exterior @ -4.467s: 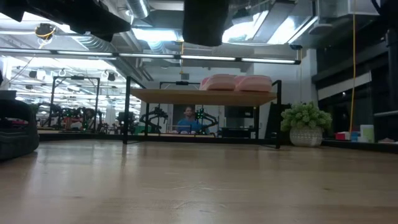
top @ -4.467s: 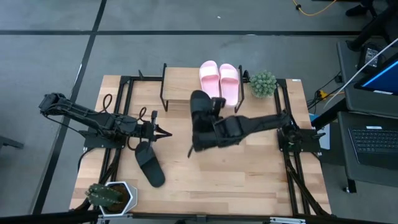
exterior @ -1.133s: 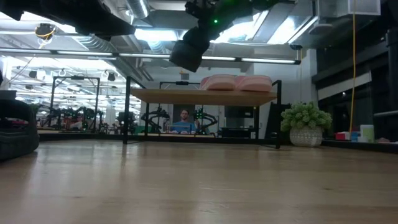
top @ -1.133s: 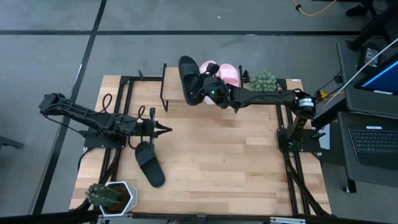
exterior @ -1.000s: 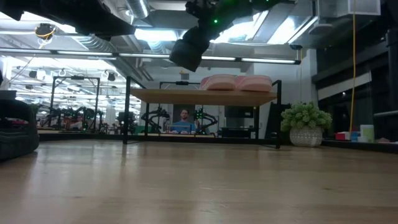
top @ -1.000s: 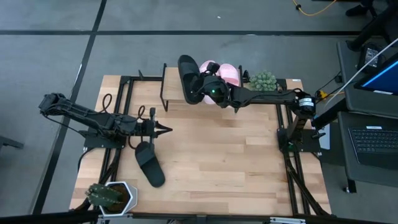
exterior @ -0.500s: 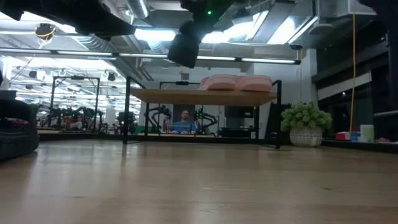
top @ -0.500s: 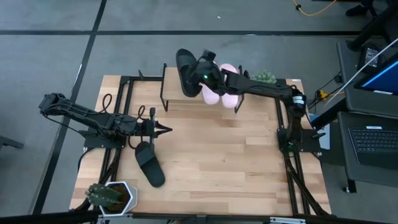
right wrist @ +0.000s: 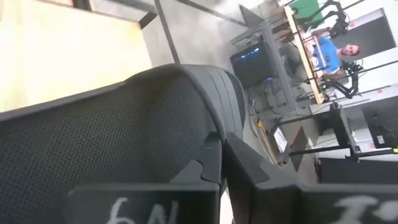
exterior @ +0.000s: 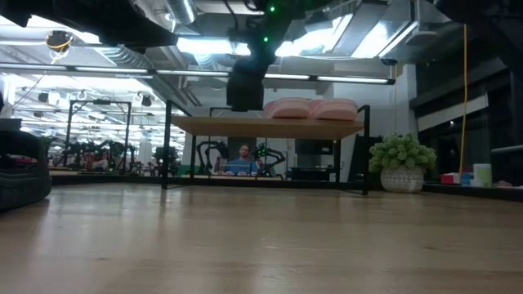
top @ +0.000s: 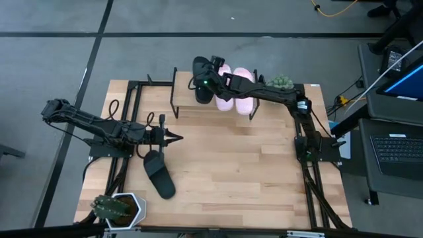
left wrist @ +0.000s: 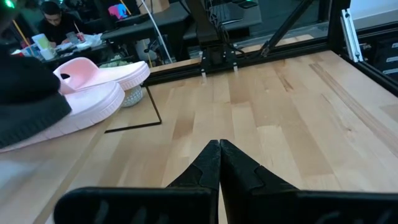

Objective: Pick and place slides into the shelf
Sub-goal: Put the right black slide on the shelf

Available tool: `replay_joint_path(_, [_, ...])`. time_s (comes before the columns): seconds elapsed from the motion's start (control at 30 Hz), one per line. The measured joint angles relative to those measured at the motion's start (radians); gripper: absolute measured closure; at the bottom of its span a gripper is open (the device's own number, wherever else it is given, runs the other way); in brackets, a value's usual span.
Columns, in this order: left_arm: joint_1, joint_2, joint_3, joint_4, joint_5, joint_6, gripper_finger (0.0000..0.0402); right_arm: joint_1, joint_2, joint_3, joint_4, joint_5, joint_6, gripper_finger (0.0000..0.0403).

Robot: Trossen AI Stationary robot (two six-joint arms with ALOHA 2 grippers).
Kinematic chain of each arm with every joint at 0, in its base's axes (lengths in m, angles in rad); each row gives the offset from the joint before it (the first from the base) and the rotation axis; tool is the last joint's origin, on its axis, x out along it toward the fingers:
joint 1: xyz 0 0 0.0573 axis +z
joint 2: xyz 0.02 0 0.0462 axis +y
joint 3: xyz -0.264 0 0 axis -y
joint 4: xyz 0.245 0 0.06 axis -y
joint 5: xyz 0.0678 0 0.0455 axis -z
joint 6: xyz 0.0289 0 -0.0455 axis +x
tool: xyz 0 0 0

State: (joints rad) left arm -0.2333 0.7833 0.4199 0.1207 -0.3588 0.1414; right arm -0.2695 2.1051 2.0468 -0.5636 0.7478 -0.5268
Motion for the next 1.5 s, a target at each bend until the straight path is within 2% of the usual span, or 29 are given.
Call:
replay_joint_path(0.83, [0.0, 0.0, 0.0, 0.0, 0.0, -0.002, 0.0401, 0.0, 0.033, -0.01, -0.061, 0.0, 0.103, 0.0395])
replay_joint_path(1.5, [0.0, 0.0, 0.0, -0.001, 0.0, -0.001, 0.0401, -0.002, 0.033, -0.01, 0.007, -0.026, -0.031, 0.0395])
